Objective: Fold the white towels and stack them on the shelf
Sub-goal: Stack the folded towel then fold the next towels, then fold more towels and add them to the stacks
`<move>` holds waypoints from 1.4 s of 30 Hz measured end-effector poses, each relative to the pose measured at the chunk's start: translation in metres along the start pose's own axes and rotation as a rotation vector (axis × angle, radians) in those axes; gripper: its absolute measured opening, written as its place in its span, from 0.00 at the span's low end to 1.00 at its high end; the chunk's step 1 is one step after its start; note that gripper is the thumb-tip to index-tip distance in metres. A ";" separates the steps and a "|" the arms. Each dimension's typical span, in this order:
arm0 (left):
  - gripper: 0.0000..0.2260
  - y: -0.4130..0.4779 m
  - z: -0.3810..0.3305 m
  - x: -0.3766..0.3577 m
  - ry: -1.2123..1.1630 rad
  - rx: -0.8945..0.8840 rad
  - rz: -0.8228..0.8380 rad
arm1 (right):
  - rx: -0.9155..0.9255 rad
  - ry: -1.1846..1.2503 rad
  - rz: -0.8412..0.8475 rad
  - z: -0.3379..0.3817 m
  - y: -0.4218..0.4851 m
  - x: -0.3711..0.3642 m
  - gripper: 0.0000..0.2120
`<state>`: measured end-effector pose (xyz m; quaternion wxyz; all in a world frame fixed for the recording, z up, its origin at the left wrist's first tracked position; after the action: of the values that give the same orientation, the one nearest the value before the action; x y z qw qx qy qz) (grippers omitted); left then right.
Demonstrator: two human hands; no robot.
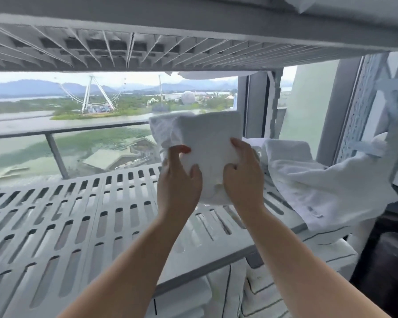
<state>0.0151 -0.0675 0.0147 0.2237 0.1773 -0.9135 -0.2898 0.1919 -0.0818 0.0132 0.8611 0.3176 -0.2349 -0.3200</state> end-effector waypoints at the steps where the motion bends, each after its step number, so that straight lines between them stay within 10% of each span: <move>1: 0.17 0.005 -0.007 -0.013 0.004 -0.027 0.003 | -0.009 -0.010 -0.014 -0.009 0.010 0.005 0.30; 15: 0.14 0.089 -0.040 -0.184 -0.125 -0.055 0.195 | -0.015 -0.275 0.015 -0.104 0.156 0.043 0.28; 28: 0.16 0.161 -0.032 -0.234 0.002 0.049 0.037 | -0.021 -0.163 0.167 -0.158 0.263 -0.021 0.26; 42: 0.17 0.195 -0.008 -0.254 0.690 0.145 0.037 | -0.165 0.067 0.454 -0.218 0.302 -0.111 0.22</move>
<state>0.1938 0.1935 0.0617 0.5111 0.2636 -0.8055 -0.1429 0.3699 0.2621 0.0513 0.9413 0.1957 -0.2446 -0.1254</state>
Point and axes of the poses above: each hand's wrist, its own y-axis towards the middle knuckle, its own x-axis out of the back of the hand, z = x × y, the point moved 7 cm from there along y, towards the middle knuckle, and after that the axes turned 5 degrees about x, right-handed, at the moved point
